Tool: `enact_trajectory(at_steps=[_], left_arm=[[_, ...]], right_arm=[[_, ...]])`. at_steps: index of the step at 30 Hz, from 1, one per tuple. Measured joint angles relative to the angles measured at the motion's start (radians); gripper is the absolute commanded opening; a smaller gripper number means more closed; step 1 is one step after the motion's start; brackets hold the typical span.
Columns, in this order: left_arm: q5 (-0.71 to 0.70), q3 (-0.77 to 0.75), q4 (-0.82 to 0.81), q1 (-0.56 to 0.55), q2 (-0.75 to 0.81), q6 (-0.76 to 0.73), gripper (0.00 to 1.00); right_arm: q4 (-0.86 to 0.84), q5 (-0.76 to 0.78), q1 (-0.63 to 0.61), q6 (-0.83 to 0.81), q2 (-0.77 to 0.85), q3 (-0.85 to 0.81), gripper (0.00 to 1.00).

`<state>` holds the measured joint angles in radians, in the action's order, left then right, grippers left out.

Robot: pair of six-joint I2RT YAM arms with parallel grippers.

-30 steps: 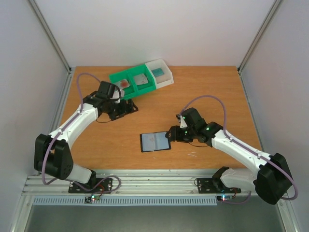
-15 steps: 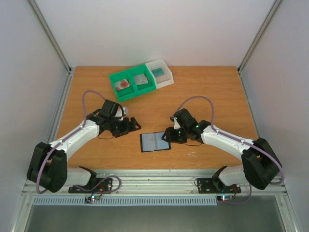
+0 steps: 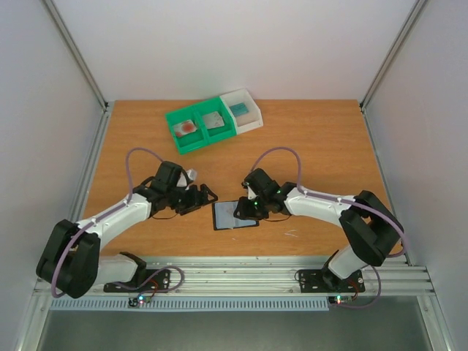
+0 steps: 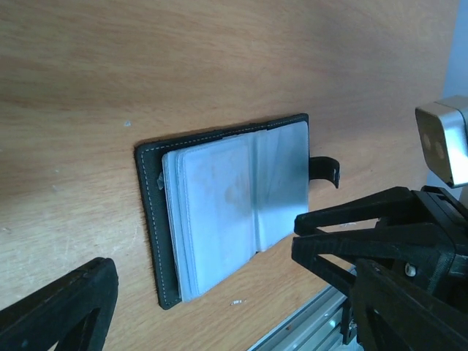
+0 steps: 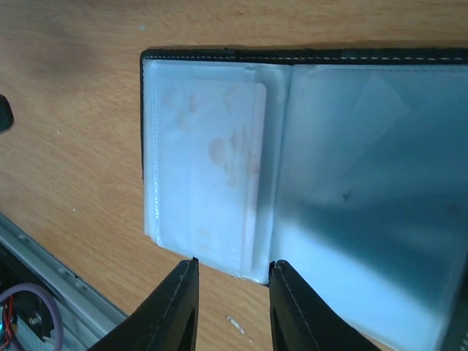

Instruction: Take the credit cards out of the card holder

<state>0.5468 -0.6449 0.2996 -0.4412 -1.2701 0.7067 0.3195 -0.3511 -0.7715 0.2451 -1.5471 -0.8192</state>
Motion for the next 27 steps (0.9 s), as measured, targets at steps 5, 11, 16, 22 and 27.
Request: enact_trajectory(at_steps=[5, 11, 16, 22, 27], left_arm=[[0.002, 0.03, -0.045, -0.015, 0.008, 0.037, 0.87], [-0.001, 0.064, -0.095, -0.02, 0.021, 0.073, 0.83], [0.0, 0.089, -0.127, -0.022, 0.021, 0.103, 0.8], [0.004, 0.097, -0.161, -0.026, 0.02, 0.134, 0.74], [0.023, 0.118, -0.232, -0.04, -0.005, 0.177, 0.73]], right_arm=[[-0.021, 0.007, -0.009, 0.001, -0.054, -0.031, 0.26], [-0.026, 0.021, -0.009, 0.0, -0.123, -0.064, 0.24], [-0.041, 0.02, -0.009, 0.001, -0.158, -0.077, 0.23], [-0.047, 0.038, -0.013, 0.0, -0.174, -0.078, 0.17], [-0.05, 0.072, -0.025, -0.002, -0.175, -0.074, 0.09]])
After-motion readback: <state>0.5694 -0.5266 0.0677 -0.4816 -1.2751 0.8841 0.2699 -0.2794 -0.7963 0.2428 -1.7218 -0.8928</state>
